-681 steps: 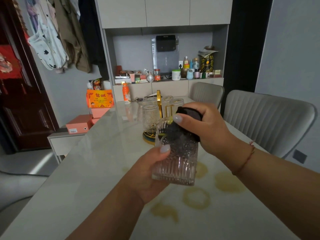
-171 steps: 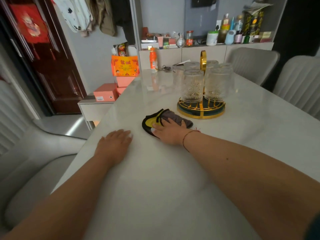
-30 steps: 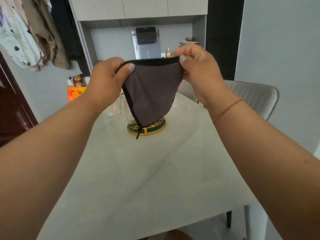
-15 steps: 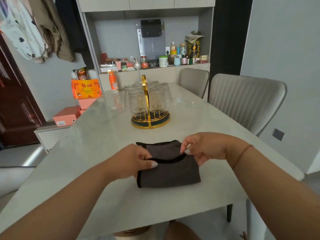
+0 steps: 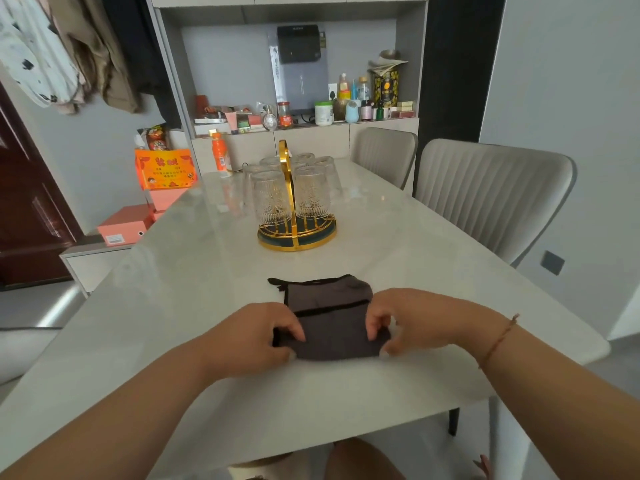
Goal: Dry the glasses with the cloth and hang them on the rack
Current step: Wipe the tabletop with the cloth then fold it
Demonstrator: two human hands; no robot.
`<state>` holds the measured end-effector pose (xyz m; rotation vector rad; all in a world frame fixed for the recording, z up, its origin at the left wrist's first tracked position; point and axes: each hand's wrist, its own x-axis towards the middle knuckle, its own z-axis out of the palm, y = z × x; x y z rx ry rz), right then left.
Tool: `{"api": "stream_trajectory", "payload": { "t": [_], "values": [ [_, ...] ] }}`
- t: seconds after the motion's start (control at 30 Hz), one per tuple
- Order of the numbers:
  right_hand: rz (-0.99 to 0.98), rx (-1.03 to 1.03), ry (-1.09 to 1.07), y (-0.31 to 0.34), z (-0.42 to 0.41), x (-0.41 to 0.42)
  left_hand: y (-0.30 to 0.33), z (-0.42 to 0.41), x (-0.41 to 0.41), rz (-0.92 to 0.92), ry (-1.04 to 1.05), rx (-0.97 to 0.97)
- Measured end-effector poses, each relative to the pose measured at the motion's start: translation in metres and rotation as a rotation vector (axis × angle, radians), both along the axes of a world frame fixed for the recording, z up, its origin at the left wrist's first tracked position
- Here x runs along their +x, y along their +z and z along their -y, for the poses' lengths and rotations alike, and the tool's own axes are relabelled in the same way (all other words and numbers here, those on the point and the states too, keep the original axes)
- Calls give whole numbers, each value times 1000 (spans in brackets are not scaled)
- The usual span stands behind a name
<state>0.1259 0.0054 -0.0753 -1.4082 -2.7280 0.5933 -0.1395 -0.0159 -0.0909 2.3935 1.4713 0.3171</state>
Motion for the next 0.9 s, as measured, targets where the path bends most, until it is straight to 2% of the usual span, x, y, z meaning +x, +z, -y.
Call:
{"api": "stream_trajectory", "payload": {
  "t": [0.07,0.13,0.2,0.23,0.3,0.4,0.43,0.5,0.57,0.67,0.77,0.9],
  "values": [
    [-5,-12,-30,4,-3,1,6,-1,2,28,36,-18],
    [5,-130,-29,15,-7,6,15,-4,2,127,39,-166],
    [-107,-241,-34,27,-13,8,27,-8,2,229,54,-300],
    [-200,-236,-57,30,-19,7,30,-14,1,260,94,-305],
    [-350,-89,-156,30,-39,2,35,-28,0,314,223,-235],
    [-306,258,-309,18,-60,-10,28,-43,0,119,344,14],
    [-319,308,-299,15,-63,-14,25,-42,1,76,348,91],
    [-408,256,-189,12,-61,-20,23,-36,5,82,306,156],
    [-345,140,-25,12,-56,-27,22,-29,9,12,209,87],
    [-157,21,191,6,-51,-37,17,-21,13,-203,100,-19],
    [-74,60,251,-11,-53,-45,13,-24,11,-117,170,-1],
    [-20,172,191,-30,-63,-46,7,-32,10,-3,251,31]
  ]
}}
